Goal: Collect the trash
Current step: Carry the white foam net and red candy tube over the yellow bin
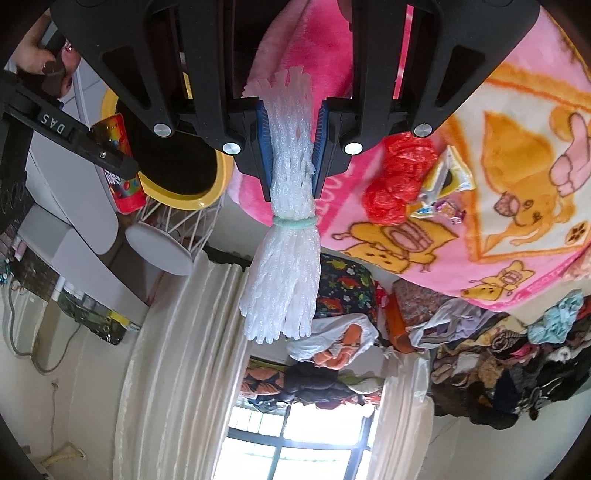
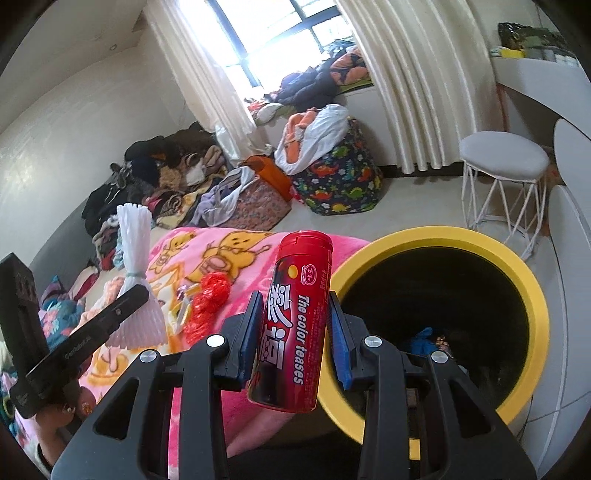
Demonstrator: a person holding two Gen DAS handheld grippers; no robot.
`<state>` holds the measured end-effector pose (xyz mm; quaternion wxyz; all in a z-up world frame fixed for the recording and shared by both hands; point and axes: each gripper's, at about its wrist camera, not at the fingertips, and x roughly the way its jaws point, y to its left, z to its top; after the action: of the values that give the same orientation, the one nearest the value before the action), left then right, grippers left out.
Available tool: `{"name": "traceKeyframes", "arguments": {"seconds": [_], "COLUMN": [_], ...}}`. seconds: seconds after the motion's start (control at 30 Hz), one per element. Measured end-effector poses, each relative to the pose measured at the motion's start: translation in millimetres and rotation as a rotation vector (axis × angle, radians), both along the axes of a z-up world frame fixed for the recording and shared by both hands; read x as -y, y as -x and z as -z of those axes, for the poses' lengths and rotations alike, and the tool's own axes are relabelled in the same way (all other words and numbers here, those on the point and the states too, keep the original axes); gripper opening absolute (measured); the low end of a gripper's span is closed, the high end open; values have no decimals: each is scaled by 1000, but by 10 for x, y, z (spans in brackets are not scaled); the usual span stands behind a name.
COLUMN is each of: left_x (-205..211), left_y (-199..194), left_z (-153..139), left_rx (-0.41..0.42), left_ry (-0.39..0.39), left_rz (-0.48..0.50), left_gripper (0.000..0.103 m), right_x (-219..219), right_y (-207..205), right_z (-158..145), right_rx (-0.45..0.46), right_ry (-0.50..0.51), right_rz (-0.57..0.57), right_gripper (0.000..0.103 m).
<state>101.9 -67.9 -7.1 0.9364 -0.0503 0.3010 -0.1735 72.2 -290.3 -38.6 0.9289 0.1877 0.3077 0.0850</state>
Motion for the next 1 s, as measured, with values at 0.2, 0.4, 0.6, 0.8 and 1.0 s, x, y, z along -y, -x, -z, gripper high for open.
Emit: {"name": "traceKeyframes", "arguments": {"seconds": [0.2,0.4,0.6,0.8,1.0], "left_x": [170,293,413,557,711], "left_y": [-6,10,10,11,-9], "left_z": [45,63,90,124,175], "left_rx": [-6,-7,-9,-14,-22], "left_ry": [-9,-16,-24,-33,-40], "left_rz": [33,60,81,111,145], "left_gripper": [14,14,14,14,14], "right_x": [141,293,379,485,600], "right_y": [33,65,106,162,183], "right_z": [49,57,61,83,134], "right_rx": [-2,0,1,2,-10], "right_ry": [-4,-16,-12,-17,-31], "right_rz": [49,90,121,160,198], "right_gripper": [33,33,33,33,29]}}
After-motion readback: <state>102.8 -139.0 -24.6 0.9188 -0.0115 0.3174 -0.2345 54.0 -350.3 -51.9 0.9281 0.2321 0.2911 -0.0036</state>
